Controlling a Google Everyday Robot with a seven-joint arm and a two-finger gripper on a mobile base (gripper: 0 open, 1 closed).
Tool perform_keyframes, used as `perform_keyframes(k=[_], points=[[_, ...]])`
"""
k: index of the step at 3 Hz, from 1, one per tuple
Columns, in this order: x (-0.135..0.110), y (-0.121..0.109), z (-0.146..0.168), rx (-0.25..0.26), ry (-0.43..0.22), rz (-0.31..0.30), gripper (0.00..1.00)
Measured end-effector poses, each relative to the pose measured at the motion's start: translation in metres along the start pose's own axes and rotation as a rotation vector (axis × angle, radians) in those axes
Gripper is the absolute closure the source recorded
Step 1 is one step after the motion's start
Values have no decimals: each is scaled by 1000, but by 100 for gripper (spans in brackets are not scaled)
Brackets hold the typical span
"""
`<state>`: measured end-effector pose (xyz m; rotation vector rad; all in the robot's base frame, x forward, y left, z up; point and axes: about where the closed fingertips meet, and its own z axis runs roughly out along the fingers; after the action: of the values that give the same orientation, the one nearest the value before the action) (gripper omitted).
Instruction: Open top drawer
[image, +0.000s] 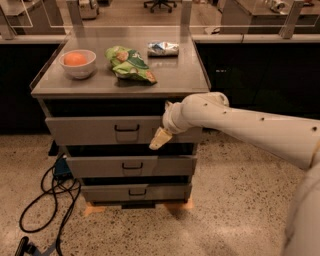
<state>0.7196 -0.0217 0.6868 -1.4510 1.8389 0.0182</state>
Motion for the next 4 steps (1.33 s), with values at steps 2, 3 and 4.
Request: perform_keyframes(k=[2, 3, 4], points=[[7, 21, 50, -102, 94, 20, 0], [7, 21, 50, -102, 94, 20, 9], [7, 21, 50, -102, 94, 20, 28]])
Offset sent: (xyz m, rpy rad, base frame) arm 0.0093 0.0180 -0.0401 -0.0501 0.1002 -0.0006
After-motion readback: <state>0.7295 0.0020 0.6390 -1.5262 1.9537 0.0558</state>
